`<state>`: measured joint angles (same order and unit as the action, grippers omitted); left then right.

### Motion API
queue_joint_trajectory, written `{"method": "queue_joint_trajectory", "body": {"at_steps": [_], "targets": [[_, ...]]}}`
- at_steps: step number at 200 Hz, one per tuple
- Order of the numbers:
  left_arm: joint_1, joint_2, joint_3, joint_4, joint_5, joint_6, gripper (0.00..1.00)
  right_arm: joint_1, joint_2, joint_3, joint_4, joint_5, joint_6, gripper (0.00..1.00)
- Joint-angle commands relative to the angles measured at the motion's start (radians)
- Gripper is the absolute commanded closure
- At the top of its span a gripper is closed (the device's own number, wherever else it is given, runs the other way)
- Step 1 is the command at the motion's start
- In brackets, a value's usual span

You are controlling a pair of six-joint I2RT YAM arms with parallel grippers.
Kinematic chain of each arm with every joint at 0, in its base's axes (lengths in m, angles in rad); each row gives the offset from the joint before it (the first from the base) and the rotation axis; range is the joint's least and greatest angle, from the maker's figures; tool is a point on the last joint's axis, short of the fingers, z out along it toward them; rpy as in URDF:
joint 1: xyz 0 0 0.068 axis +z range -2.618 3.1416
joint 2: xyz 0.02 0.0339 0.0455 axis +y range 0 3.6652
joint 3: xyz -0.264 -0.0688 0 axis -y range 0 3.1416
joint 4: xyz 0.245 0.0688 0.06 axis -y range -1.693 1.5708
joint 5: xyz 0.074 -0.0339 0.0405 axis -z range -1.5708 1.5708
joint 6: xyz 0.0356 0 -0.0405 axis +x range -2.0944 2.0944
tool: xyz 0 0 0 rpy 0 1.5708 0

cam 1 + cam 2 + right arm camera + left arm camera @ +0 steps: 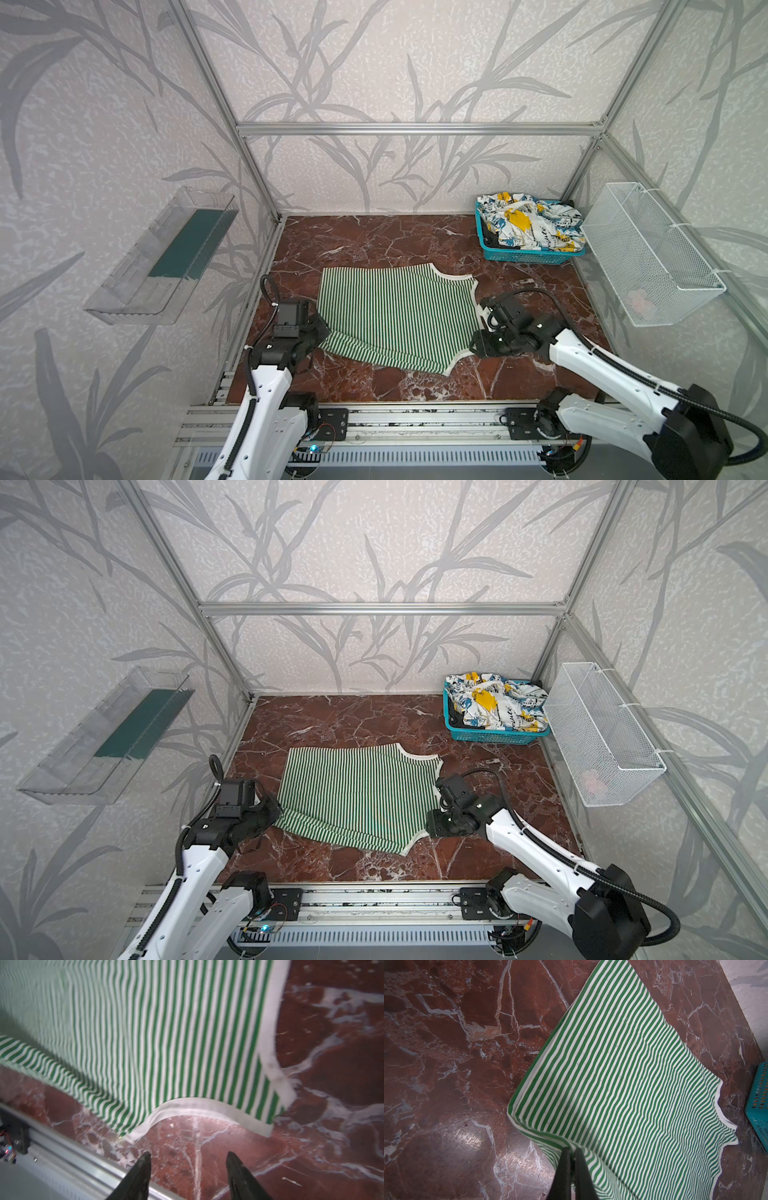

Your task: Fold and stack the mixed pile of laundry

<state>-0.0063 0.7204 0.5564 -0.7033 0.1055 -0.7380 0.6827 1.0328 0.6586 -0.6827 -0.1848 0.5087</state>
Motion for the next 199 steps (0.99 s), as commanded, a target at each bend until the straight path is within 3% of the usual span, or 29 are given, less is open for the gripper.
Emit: {"method": "queue_joint_trajectory", "body": {"at_steps": [1, 20, 66, 105, 199], "targets": [[0.002, -0.012, 0.013, -0.016, -0.028, -0.015, 1.00, 0.112, -0.038, -0.018, -0.033, 0.014, 0.028, 0.44], [0.002, -0.015, 0.016, -0.020, -0.037, -0.016, 1.00, 0.173, -0.010, -0.010, -0.003, 0.034, -0.003, 0.44], [0.002, -0.027, 0.014, -0.029, -0.048, -0.023, 1.00, 0.285, 0.216, 0.093, 0.054, 0.047, -0.149, 0.43], [0.002, -0.044, 0.013, -0.038, -0.059, -0.029, 1.00, 0.405, 0.396, 0.186, 0.048, 0.134, -0.230, 0.46], [0.002, -0.052, 0.014, -0.043, -0.086, -0.030, 1.00, 0.429, 0.530, 0.189, 0.110, 0.232, -0.267, 0.50]]}}
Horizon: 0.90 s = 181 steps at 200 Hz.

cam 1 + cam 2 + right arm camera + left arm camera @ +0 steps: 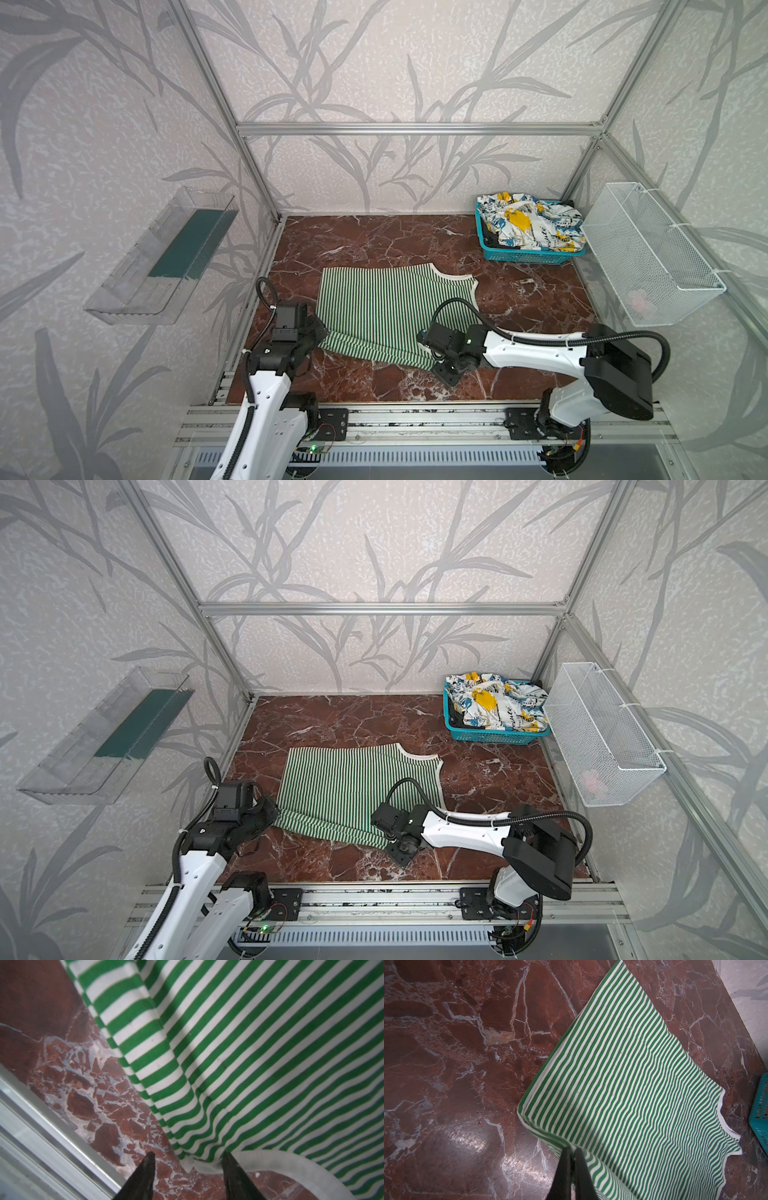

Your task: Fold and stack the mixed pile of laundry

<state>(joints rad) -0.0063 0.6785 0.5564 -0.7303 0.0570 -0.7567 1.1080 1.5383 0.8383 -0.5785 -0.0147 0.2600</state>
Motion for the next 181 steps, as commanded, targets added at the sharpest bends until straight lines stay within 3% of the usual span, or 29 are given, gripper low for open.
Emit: {"method": "queue_joint_trajectory", "body": {"at_steps": [1, 36, 66, 92, 138, 181], "targets": [[0.002, -0.009, 0.014, -0.016, -0.037, -0.012, 1.00, 0.004, 0.025, 0.010, 0.006, 0.063, -0.018, 0.50], [0.002, -0.015, 0.011, -0.018, -0.040, -0.018, 1.00, 0.005, 0.047, 0.007, 0.017, 0.059, -0.014, 0.60], [0.002, -0.031, 0.010, -0.030, -0.042, -0.027, 1.00, 0.004, 0.052, -0.008, 0.009, 0.028, 0.003, 0.86], [0.002, -0.026, 0.011, -0.031, -0.022, -0.027, 1.00, 0.002, -0.022, -0.018, -0.041, 0.049, 0.024, 1.00], [0.000, -0.015, 0.027, -0.054, 0.057, -0.030, 1.00, -0.028, -0.156, 0.026, -0.186, 0.074, 0.020, 1.00], [-0.006, -0.014, 0.118, -0.200, 0.092, -0.024, 1.00, -0.111, -0.261, 0.066, -0.310, -0.033, -0.016, 1.00]]}}
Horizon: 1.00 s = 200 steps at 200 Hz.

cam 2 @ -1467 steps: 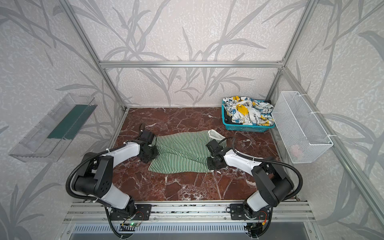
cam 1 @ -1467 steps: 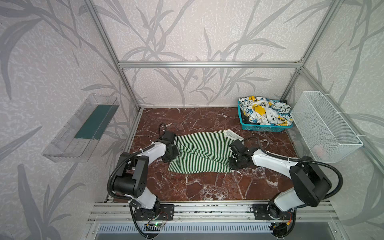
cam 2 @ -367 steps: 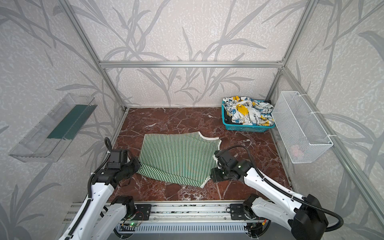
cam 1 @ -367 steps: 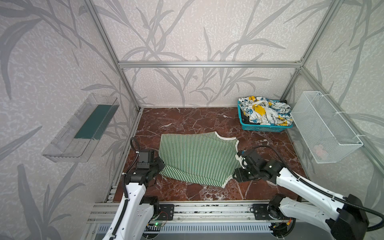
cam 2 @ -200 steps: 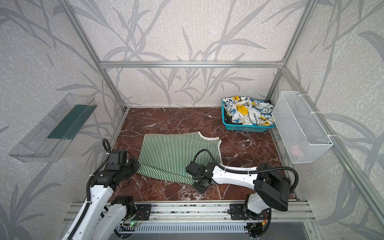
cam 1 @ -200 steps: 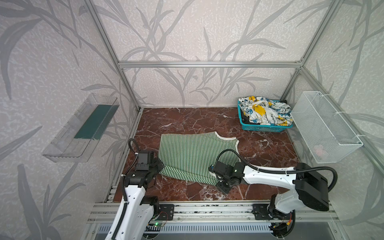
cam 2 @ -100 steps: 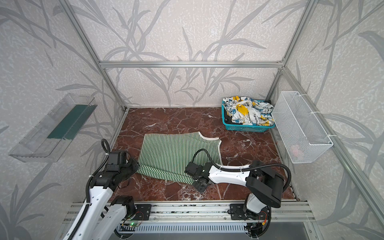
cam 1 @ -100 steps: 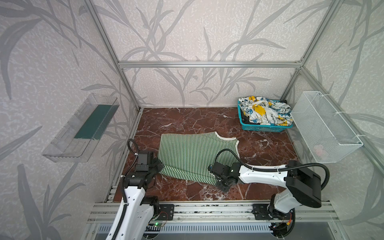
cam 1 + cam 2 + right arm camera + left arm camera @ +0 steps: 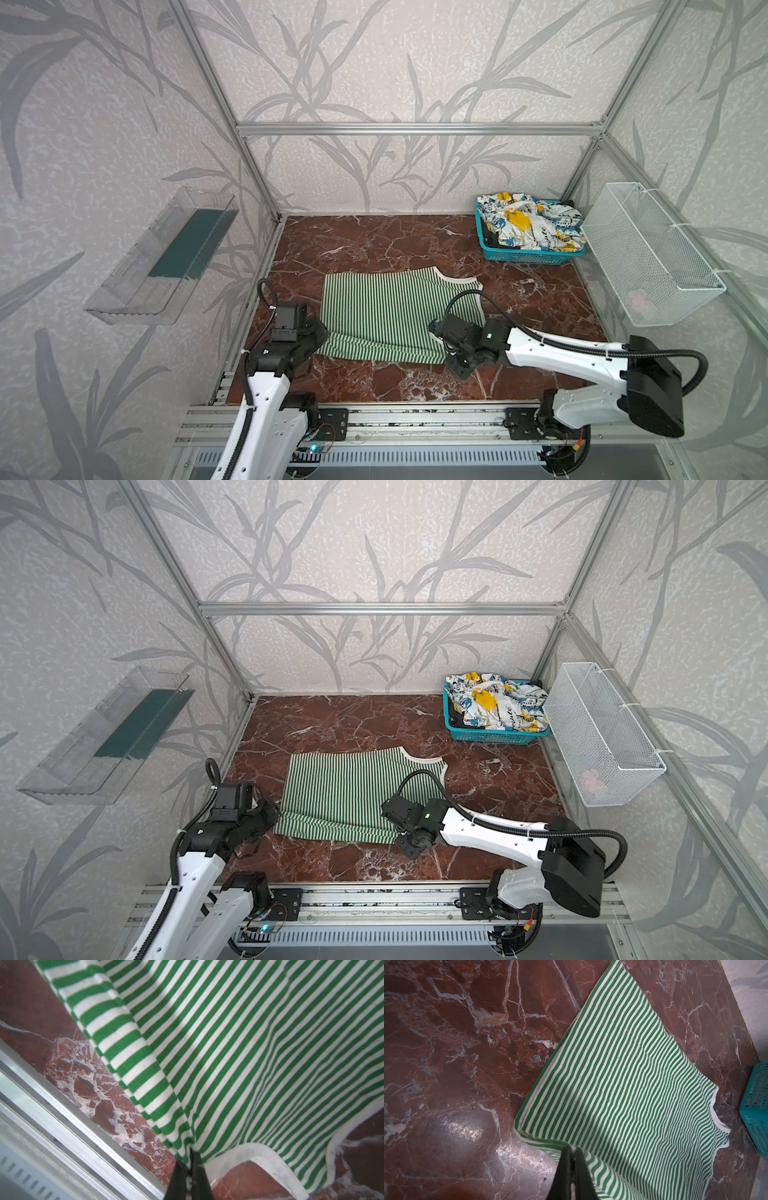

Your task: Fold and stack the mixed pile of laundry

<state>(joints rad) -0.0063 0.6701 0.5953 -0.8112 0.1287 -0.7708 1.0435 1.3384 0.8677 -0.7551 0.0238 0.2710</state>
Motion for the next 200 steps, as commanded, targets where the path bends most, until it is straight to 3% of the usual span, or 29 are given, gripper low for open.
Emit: {"method": "queue_joint_trajectory", "body": {"at_steps": [1, 51, 106, 153, 200], "targets": [[-0.007, -0.007, 0.081, -0.122, 0.020, -0.010, 1.00, -0.048, -0.062, 0.038, -0.135, -0.075, -0.029, 1.00], [-0.009, -0.003, 0.085, -0.079, -0.053, -0.019, 1.00, -0.168, -0.037, 0.085, -0.113, -0.287, -0.093, 1.00], [-0.006, 0.169, 0.134, 0.061, -0.074, 0.043, 1.00, -0.319, 0.231, 0.301, -0.211, -0.457, -0.256, 1.00], [-0.002, 0.249, 0.139, 0.145, -0.128, 0.081, 1.00, -0.408, 0.403, 0.432, -0.207, -0.454, -0.280, 1.00], [0.002, 0.399, 0.106, 0.271, -0.095, 0.093, 1.00, -0.462, 0.518, 0.482, -0.213, -0.460, -0.281, 1.00]]}}
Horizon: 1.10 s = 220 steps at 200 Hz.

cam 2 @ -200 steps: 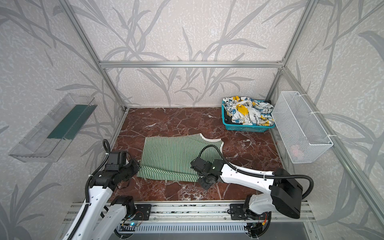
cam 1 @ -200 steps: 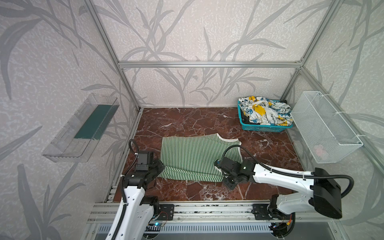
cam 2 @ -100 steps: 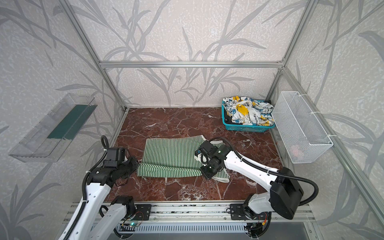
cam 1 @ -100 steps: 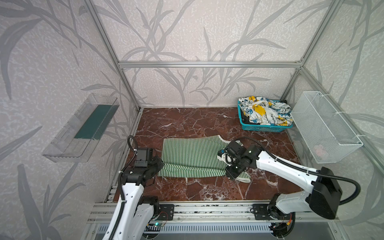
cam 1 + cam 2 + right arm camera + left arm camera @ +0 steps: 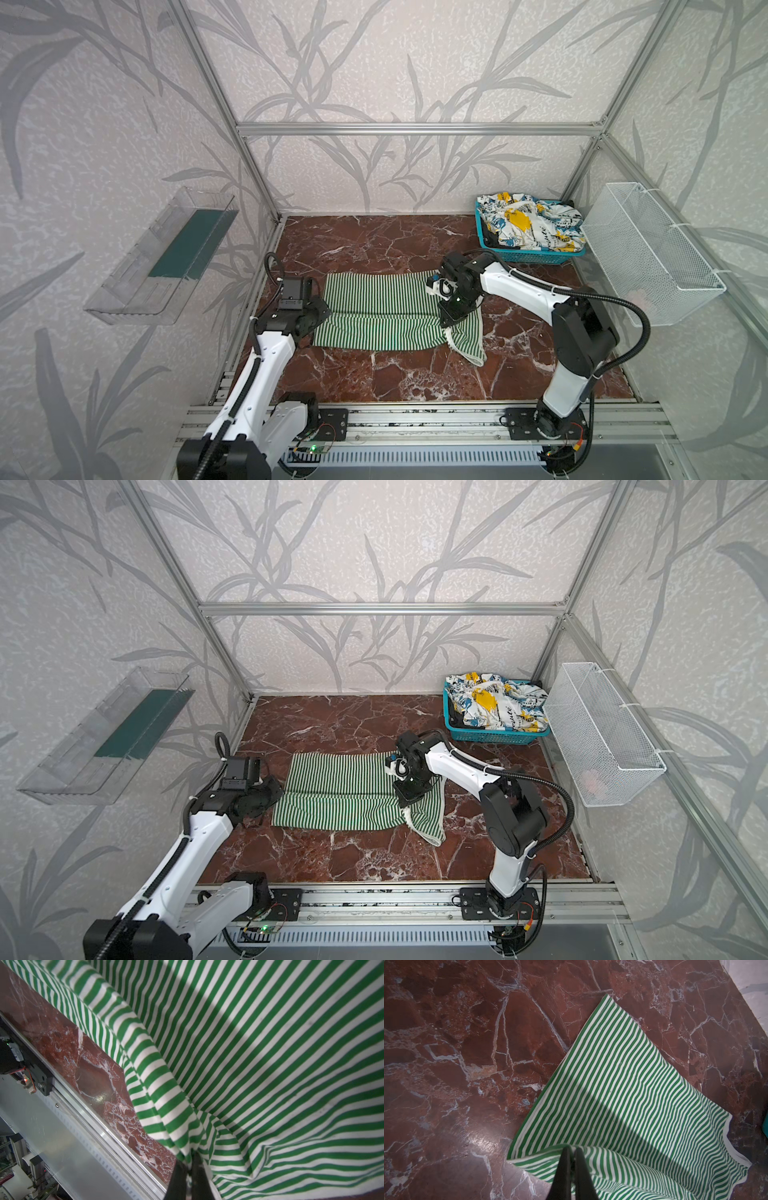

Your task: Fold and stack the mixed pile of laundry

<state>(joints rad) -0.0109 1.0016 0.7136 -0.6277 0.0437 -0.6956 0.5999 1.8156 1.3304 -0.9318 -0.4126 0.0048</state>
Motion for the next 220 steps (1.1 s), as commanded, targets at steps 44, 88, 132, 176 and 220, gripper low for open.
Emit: {"method": "queue_joint_trajectory", "body": {"at_steps": [44, 88, 132, 176, 220], "targets": [[0.011, 0.194, 0.035, 0.064, -0.017, 0.027, 1.00, -0.018, 0.077, -0.019, -0.035, -0.092, -0.024, 1.00], [0.011, 0.112, 0.107, -0.107, -0.049, 0.042, 1.00, 0.020, -0.084, -0.162, -0.015, -0.147, -0.009, 1.00], [0.012, -0.068, 0.057, -0.214, -0.034, 0.031, 1.00, 0.072, -0.159, -0.254, -0.035, -0.157, 0.015, 1.00], [0.012, -0.039, -0.024, -0.124, 0.008, 0.013, 1.00, 0.073, -0.114, -0.225, -0.027, -0.141, 0.017, 0.98], [0.014, 0.082, -0.042, -0.005, -0.069, 0.000, 1.00, 0.063, 0.018, -0.117, -0.024, -0.090, 0.010, 0.96]]}}
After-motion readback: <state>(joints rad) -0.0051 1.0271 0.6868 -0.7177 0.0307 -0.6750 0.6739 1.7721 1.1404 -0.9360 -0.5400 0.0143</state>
